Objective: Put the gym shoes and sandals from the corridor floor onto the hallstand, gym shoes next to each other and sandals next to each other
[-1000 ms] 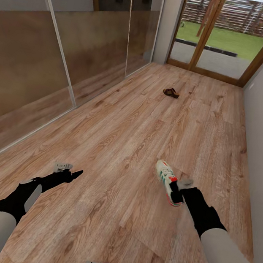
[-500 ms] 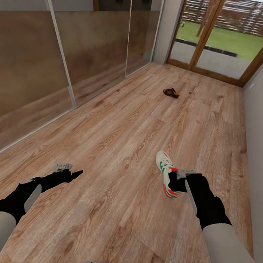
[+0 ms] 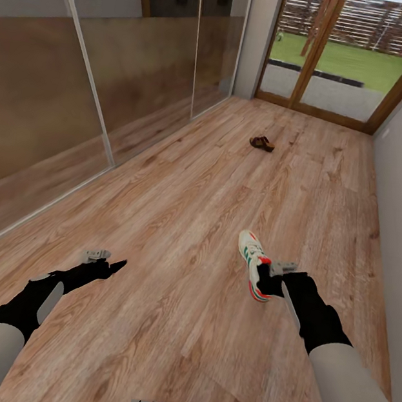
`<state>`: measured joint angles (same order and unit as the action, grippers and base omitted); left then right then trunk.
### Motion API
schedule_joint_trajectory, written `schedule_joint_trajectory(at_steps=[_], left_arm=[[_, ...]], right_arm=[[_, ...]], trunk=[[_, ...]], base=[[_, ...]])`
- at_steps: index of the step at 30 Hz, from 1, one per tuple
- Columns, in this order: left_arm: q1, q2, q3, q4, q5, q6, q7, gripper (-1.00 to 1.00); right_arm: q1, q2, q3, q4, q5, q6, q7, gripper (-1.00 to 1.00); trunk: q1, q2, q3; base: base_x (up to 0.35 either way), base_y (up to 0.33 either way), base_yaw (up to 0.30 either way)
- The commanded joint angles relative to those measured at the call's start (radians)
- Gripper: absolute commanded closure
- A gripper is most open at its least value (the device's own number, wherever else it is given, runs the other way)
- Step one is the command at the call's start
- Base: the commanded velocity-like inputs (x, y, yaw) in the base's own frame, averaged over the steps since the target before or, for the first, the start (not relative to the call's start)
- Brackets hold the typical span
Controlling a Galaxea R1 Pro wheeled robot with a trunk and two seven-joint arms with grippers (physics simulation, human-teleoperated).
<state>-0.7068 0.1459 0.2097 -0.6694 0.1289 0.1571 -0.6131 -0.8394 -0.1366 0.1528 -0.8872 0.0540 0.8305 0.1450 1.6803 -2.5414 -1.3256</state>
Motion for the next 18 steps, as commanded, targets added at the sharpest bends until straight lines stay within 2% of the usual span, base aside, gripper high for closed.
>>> schedule_joint_trajectory(at_steps=[1,2,6,7,9,10,11,14,18], left_arm=[[0.000,0.000,0.002,0.000,0.010,0.010,-0.005,-1.00],[0.000,0.000,0.002,0.000,0.009,0.010,-0.005,-1.00],[0.000,0.000,0.002,-0.001,0.009,0.010,-0.005,-1.00],[0.000,0.000,0.000,0.000,0.005,0.011,-0.004,-1.00],[0.000,0.000,-0.002,0.000,0.003,0.011,-0.002,-1.00],[0.000,0.000,-0.002,0.000,0.001,0.010,-0.001,-1.00],[0.000,0.000,-0.001,0.000,0.001,0.010,-0.001,-1.00],[0.000,0.000,-0.001,0.000,0.001,0.011,0.000,-1.00],[0.000,0.000,-0.001,-0.001,0.002,0.012,-0.001,-1.00]], right_arm=[[0.000,-0.001,0.003,0.016,0.004,-0.012,0.001,1.00],[0.000,-0.002,0.001,0.085,0.004,-0.081,-0.027,1.00],[0.000,-0.003,-0.003,0.131,0.004,-0.150,-0.068,1.00],[0.013,-0.004,-0.006,0.188,0.003,-0.186,-0.089,1.00],[0.022,-0.004,-0.007,0.234,0.002,-0.238,-0.091,1.00],[0.027,-0.004,-0.007,0.317,0.001,-0.390,-0.092,1.00],[0.028,-0.004,-0.007,0.357,0.000,-0.459,-0.092,1.00],[0.029,-0.003,-0.007,0.406,-0.003,-0.536,-0.092,1.00],[0.029,-0.003,-0.007,0.443,-0.005,-0.592,-0.092,1.00]], trunk=[[0.000,0.000,-0.001],[0.000,0.000,-0.001],[0.000,0.000,-0.001],[0.000,0.000,-0.001],[0.000,0.000,-0.001],[0.000,0.000,-0.001],[0.000,0.000,-0.001],[0.000,0.000,-0.001],[0.000,0.000,-0.001]], base=[[0.302,0.000,0.000],[0.330,0.000,0.000],[0.339,0.000,0.000],[0.349,-0.051,0.000],[0.350,-0.089,0.000],[0.223,-0.075,0.000],[0.143,-0.048,0.000],[0.093,-0.031,0.000],[0.040,-0.013,0.000]])
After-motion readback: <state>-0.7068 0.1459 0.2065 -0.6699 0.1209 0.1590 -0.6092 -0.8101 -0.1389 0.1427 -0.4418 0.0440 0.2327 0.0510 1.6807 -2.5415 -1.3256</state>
